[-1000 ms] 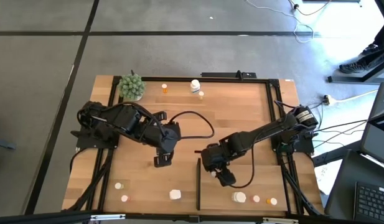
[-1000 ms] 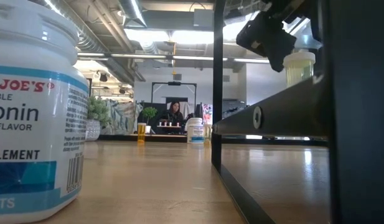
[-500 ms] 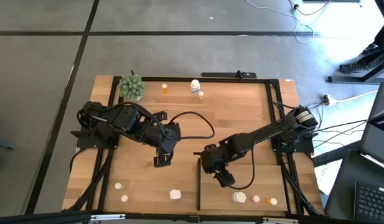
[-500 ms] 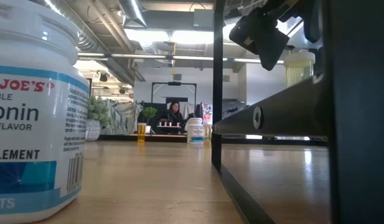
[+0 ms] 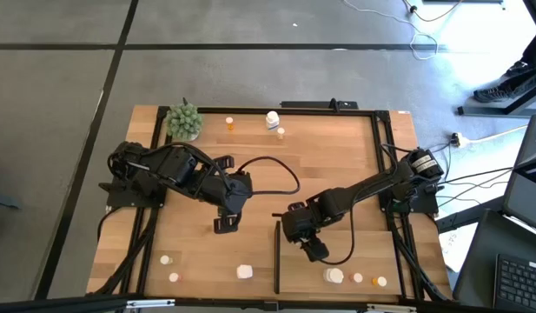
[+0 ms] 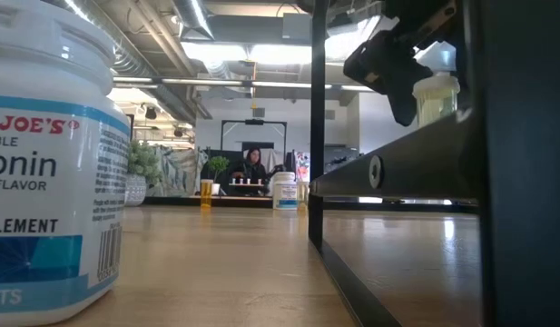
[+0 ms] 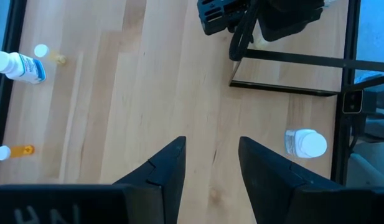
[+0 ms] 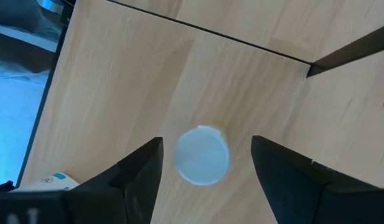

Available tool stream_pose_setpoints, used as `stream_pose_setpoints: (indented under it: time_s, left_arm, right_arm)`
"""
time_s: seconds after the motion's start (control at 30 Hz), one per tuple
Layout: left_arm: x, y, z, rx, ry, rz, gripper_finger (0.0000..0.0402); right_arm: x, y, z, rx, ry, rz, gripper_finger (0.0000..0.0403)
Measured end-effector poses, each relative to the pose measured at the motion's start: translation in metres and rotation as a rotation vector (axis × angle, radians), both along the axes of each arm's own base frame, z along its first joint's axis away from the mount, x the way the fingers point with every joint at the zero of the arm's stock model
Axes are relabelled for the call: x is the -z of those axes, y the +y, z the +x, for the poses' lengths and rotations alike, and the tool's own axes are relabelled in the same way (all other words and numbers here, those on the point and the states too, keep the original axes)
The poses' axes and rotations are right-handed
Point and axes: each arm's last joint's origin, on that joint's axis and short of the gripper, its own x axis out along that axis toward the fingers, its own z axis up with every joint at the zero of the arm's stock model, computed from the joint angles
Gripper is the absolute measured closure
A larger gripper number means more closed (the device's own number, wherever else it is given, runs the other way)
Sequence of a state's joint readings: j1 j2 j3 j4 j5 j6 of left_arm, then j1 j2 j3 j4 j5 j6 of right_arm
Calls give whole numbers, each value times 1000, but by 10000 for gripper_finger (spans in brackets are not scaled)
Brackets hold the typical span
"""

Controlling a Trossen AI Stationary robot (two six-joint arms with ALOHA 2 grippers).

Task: Pick and place medicine bottles onto shelf by color
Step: Put the middle yellow pill bottle on the shelf

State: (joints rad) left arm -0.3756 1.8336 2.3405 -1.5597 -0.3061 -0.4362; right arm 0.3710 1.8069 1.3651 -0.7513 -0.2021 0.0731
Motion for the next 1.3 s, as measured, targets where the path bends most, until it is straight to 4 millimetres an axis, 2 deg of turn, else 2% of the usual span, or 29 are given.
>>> stream_pose_setpoints:
  time_s: [0.17, 0.5, 0.7, 0.97, 1.3]
  left_arm:
    - [0, 0, 0, 0, 0, 0, 260]
    - [0, 0, 0, 1, 0, 1, 260]
    - [0, 0, 0, 2, 0, 1, 260]
    - [0, 0, 0, 4, 0, 2, 260]
    - [0, 0, 0, 23, 3, 16, 260]
  right_arm:
    - [0, 0, 0, 7, -5, -15, 165]
    - [0, 0, 0, 30, 2, -8, 237]
    - [0, 0, 0, 33, 3, -7, 266]
    - [0, 7, -2, 46, 7, -4, 273]
    - [-13, 33, -6, 73, -47, 8, 274]
